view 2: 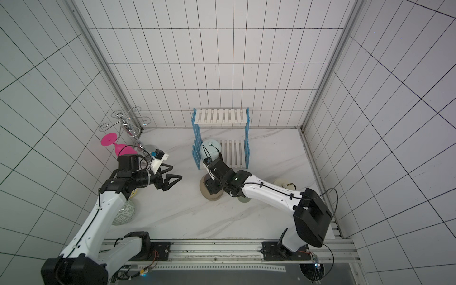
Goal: Remove the tea canisters from the shelf
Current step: Place the tea canister at the center of the board.
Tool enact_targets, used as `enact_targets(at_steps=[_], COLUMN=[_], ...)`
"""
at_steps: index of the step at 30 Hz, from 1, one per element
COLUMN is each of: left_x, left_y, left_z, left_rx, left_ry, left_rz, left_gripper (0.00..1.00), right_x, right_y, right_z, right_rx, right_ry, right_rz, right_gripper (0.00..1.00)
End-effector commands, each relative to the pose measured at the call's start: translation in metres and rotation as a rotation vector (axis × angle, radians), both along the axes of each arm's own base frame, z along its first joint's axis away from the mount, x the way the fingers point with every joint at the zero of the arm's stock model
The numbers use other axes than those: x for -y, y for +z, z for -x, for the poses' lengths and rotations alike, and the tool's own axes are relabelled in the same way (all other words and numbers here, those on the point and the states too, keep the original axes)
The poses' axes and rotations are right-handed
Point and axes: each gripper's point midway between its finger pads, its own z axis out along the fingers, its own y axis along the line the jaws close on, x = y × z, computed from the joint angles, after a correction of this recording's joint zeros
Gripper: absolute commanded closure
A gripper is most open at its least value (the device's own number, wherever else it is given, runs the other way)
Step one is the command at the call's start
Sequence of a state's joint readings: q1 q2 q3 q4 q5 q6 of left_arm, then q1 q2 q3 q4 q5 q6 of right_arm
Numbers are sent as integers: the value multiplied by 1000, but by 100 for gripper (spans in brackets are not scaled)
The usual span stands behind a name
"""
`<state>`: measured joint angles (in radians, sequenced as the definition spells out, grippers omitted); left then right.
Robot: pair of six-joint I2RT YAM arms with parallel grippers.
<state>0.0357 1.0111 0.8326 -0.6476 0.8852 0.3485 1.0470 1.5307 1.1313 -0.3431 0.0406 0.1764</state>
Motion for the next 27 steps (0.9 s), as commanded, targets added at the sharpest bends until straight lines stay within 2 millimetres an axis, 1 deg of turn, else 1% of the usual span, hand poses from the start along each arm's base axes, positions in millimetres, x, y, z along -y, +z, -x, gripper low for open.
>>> enact_targets(at_steps=[1,4,8,11,12,13,16,18,22,27], left_x=[0,0,0,0,0,0,1,1,0,2], left_y=[0,0,0,1,1,1,1,3,6,18], left_z=[0,0,0,0,0,0,0,-1,-2,-6], left_rx=[16,18,17,17,17,17,18,18,18,20], left_ry=[-8,-9,-9,-11,-12,-11,-13,-12,-11,-14], left_rz=[5,5,5,7,8,8,8,10,12,21], left_gripper=[1,1,1,1,1,1,1,1,1,1], right_x=[-11,-12,-11,-9,-8,-7,-6,-4,1,11], right_y=[19,21,29,37,40,43,53,60,79,102], right_z=[0,2,3,3,2,3,2,1,1,-1], right_rx=[36,41,59,78,84,89,104,115,150,198], right_ry=[11,14,16,6,2,0,-7,-13,-19,-28], right_rz=[-59,-57,-59,-71,-76,-80,-97,-107,-133,-143], right_gripper=[38,35,30,24,19,17,14,9,8,7])
